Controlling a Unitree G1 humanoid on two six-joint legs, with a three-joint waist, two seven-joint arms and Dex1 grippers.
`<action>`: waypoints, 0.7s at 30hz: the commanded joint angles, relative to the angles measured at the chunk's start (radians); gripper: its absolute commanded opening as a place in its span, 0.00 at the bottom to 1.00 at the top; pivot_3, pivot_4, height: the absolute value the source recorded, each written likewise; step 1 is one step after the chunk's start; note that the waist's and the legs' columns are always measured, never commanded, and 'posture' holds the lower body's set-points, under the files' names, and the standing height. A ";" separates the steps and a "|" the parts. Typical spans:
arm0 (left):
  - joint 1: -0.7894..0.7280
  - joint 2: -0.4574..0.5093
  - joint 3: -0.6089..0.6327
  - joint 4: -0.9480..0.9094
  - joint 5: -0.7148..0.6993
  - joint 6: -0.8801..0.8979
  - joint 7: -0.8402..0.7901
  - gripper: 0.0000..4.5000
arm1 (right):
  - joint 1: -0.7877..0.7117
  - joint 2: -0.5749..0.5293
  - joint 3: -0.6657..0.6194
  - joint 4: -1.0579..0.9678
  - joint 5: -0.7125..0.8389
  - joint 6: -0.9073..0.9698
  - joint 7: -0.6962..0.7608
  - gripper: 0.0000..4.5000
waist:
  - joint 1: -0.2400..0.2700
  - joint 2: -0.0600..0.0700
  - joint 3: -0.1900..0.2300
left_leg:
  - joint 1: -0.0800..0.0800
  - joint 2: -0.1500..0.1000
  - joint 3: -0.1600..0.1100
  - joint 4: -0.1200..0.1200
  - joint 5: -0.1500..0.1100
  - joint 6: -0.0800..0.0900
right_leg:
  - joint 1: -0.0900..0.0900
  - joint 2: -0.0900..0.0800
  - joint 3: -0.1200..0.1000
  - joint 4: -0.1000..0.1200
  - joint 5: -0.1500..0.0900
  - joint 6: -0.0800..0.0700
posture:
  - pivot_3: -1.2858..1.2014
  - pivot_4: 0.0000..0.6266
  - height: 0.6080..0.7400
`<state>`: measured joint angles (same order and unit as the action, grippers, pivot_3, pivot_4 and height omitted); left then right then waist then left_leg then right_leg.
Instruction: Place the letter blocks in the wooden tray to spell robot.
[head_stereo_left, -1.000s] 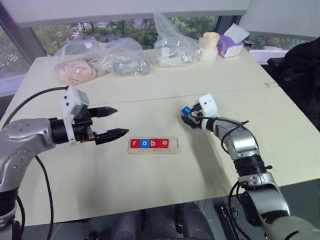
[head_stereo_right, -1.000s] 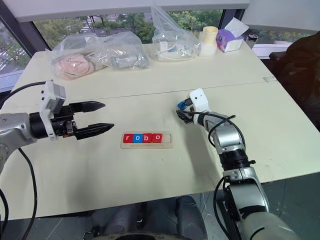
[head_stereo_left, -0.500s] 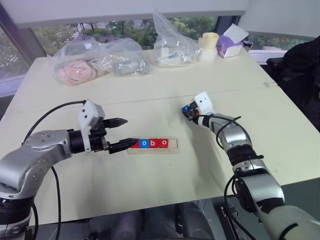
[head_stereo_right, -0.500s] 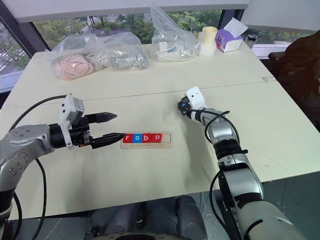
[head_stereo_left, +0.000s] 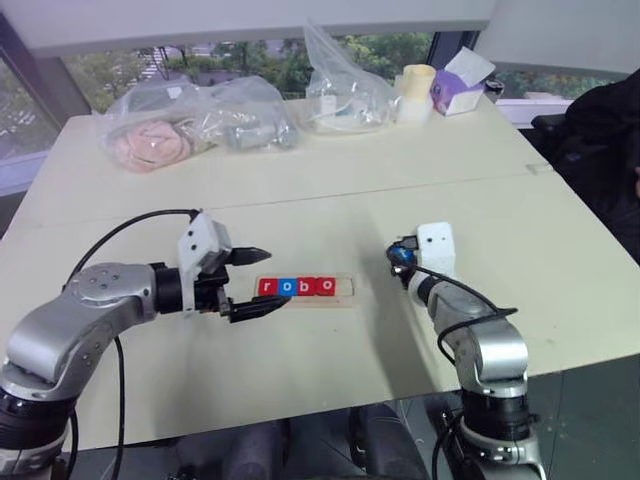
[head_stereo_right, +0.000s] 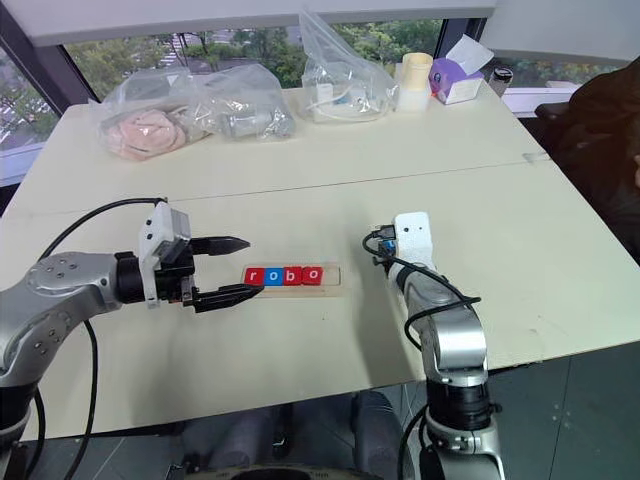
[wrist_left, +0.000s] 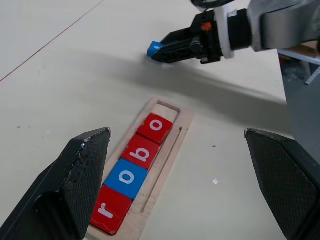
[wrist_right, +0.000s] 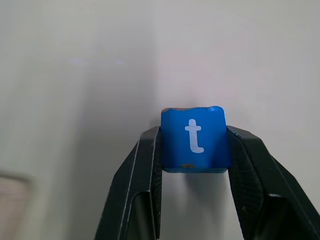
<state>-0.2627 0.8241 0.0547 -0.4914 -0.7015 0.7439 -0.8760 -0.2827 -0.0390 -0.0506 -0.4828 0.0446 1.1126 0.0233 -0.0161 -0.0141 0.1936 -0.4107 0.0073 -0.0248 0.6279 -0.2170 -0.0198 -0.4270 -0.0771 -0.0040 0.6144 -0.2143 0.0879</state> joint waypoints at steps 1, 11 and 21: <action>-0.038 -0.009 -0.015 0.027 0.028 -0.037 -0.018 1.00 | -0.014 0.031 -0.043 -0.035 -0.005 0.043 -0.046 0.26 | 0.003 0.000 0.000 | 0.000 0.000 0.000 0.000 0.000 0.000 | 0.000 0.000 0.000 0.000 0.000 0.000 | 0.52 0.24 1.00; -0.059 -0.025 -0.040 0.060 0.068 -0.057 -0.044 1.00 | -0.013 0.034 -0.004 0.003 0.015 0.041 -0.031 0.99 | -0.004 0.000 0.000 | -0.001 0.000 0.000 -0.001 0.000 0.000 | -0.001 0.000 0.000 -0.001 0.000 0.000 | 0.52 0.24 1.00; 0.031 0.042 0.061 -0.028 -0.047 0.015 -0.107 1.00 | -0.057 -0.503 -0.056 0.286 0.222 -0.508 0.743 0.99 | -0.002 0.000 0.001 | -0.002 -0.001 0.002 -0.001 -0.001 0.001 | 0.000 -0.003 0.000 -0.004 -0.002 0.004 | 0.52 0.24 1.00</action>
<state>-0.2437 0.8383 0.0678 -0.4722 -0.7164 0.7531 -0.9620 -0.3488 -0.4919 -0.1209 -0.2420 0.2371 0.7196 0.6028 -0.0181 -0.0146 0.1943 -0.4130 0.0068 -0.0231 0.6267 -0.2184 -0.0175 -0.4276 -0.0790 -0.0043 0.6106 -0.2172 0.0925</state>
